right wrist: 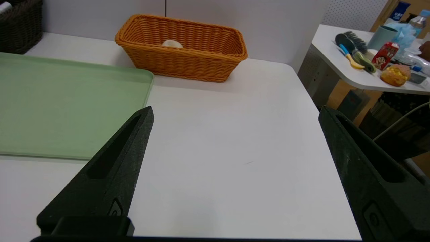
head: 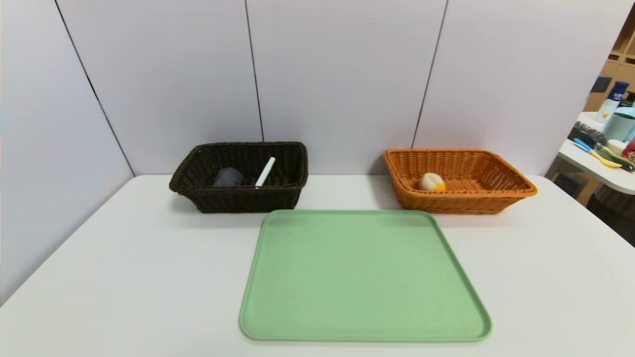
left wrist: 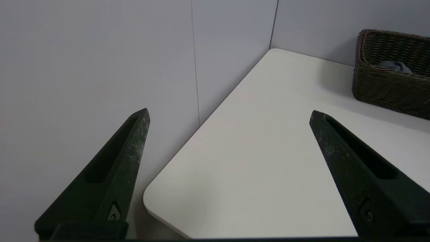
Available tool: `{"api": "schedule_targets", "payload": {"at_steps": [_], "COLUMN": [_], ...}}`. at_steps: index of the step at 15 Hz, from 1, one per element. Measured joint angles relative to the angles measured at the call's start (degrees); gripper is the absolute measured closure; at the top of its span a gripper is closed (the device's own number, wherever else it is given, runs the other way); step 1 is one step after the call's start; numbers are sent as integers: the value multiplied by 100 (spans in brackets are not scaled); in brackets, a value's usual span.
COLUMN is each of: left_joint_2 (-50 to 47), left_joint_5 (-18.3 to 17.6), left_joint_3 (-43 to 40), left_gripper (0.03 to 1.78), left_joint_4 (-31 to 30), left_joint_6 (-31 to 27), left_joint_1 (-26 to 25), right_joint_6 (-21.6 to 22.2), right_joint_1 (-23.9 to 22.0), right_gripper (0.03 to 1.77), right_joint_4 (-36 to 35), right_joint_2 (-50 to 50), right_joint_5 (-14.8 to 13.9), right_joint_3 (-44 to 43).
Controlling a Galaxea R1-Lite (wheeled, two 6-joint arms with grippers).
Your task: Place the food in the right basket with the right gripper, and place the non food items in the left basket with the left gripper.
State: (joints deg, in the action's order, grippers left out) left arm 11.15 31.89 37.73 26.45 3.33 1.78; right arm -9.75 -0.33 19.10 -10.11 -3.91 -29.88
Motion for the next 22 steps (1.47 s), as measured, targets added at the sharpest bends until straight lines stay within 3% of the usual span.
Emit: {"api": "schedule_targets", "payload": {"at_steps": [4,6,9,13,15,17,19,22], "left_joint_2": [-614,-874,-1067,-1118,-1125,-1126,-1126,-1126], "left_joint_5": [-1029,-1353,-1532,-1831,-1966,-2087,-2249,-2937], "left_joint_3": [-438,-711,-1392,-2647,-3181,-3600,-3729,-3771], "left_gripper": [12,12,12,12,12,12,12,12], "left_joint_4": [-63,-243,-1200,-2934,-3645,-3979,-3772,-3174], "left_joint_6": [-395,-622,-806,-1015,-1046,-1008,-950,-716], "left_joint_1": [-57,-63,-63,-63,-63,-63,-63,-63], "right_joint_6": [-13,17,-38,-146,-144,-133,-138,-74], "right_joint_1": [28,35,38,38,40,40,40,40], "right_gripper": [10,10,10,10,10,10,10,10], "right_joint_4": [-61,-358,-1206,-3159,-3862,-3561,-3156,-2337], "right_joint_2": [630,846,980,1018,1018,1018,1018,1018], "right_joint_5": [-24,-68,-66,45,185,238,334,358], "right_joint_3": [328,480,963,2492,2854,2957,2978,2985]}}
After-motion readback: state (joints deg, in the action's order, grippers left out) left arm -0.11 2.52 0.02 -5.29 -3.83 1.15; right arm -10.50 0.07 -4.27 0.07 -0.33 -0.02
